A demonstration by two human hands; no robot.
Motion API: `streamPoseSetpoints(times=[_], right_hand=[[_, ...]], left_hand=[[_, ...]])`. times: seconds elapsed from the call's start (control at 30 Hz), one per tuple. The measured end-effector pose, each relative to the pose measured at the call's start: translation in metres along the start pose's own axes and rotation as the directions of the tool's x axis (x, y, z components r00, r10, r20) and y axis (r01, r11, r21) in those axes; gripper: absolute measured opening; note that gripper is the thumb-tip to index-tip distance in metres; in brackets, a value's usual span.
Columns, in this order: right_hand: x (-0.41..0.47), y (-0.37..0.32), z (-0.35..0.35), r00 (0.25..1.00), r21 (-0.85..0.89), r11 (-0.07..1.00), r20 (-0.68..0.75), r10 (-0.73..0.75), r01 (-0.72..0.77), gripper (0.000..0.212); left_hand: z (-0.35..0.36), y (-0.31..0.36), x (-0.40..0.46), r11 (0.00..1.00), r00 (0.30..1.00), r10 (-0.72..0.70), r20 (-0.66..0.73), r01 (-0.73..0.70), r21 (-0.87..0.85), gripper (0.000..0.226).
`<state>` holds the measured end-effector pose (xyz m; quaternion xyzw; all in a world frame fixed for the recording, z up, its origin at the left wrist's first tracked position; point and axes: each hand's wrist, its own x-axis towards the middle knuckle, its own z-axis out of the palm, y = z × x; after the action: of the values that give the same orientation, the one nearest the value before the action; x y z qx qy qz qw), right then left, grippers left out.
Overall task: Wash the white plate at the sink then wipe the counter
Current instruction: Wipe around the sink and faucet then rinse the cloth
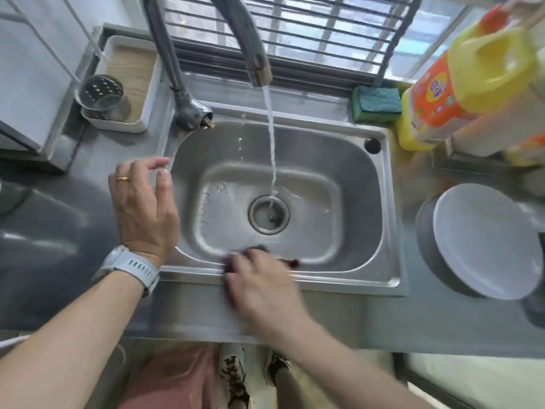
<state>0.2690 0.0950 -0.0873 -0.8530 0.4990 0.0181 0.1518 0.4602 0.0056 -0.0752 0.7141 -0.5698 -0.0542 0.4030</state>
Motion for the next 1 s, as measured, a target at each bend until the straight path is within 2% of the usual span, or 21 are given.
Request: streamPoseSetpoints(times=[0.1, 0.17, 0.23, 0.3, 0.43, 0.5, 0.63, 0.7, 0.77, 0.9, 1.0], right_hand=[[0.055, -0.067, 0.016, 0.994, 0.106, 0.988, 0.022, 0.106, -0.108, 0.057], [0.055, -0.066, 0.018, 0.993, 0.123, 0.986, 0.037, 0.110, -0.114, 0.057], [0.023, -0.033, 0.012, 0.998, 0.123, 0.990, -0.004, 0.070, -0.069, 0.053], [-0.024, 0.021, 0.003, 0.996, 0.100, 0.991, -0.026, 0.089, -0.086, 0.048], [-0.107, 0.156, -0.026, 0.983, -0.195, 0.964, -0.005, 0.185, -0.183, 0.049], [-0.128, 0.182, -0.033, 0.982, -0.218, 0.958, -0.012, 0.190, -0.188, 0.051], [-0.120, 0.108, 0.006, 0.903, -0.066, 0.912, -0.188, 0.387, -0.404, 0.057], [-0.113, 0.069, 0.021, 0.922, -0.046, 0.937, -0.203, 0.331, -0.347, 0.059], [-0.114, 0.072, 0.016, 0.954, -0.059, 0.963, -0.158, 0.253, -0.265, 0.059], [-0.129, 0.149, -0.020, 0.965, -0.168, 0.950, -0.047, 0.258, -0.262, 0.054], [-0.099, 0.204, -0.046, 0.982, -0.321, 0.934, 0.045, 0.181, -0.158, 0.051]], left_hand=[[0.007, 0.003, -0.005, 0.999, 0.999, 0.047, 0.013, -0.047, 0.019, 0.023], [0.010, 0.008, -0.007, 0.999, 0.999, 0.045, 0.008, -0.046, 0.013, 0.023], [0.011, 0.015, -0.009, 0.999, 0.999, 0.035, 0.006, -0.035, 0.003, 0.023], [0.013, 0.021, -0.010, 1.000, 1.000, 0.027, 0.009, -0.027, -0.003, 0.024], [0.014, 0.028, -0.015, 0.999, 0.999, 0.020, 0.047, -0.018, -0.031, 0.027], [0.012, 0.030, -0.018, 0.999, 0.998, 0.015, 0.064, -0.013, -0.035, 0.026], [0.007, 0.028, -0.019, 0.999, 0.997, 0.029, 0.072, -0.027, -0.022, 0.026], [0.007, 0.026, -0.020, 0.999, 0.997, 0.045, 0.067, -0.044, -0.018, 0.026], [0.006, 0.022, -0.022, 0.998, 0.994, 0.067, 0.082, -0.067, -0.012, 0.027], [0.005, 0.013, -0.026, 0.994, 0.985, 0.103, 0.137, -0.108, 0.026, 0.031], [0.006, 0.003, -0.030, 0.986, 0.968, 0.116, 0.221, -0.139, 0.090, 0.035]])
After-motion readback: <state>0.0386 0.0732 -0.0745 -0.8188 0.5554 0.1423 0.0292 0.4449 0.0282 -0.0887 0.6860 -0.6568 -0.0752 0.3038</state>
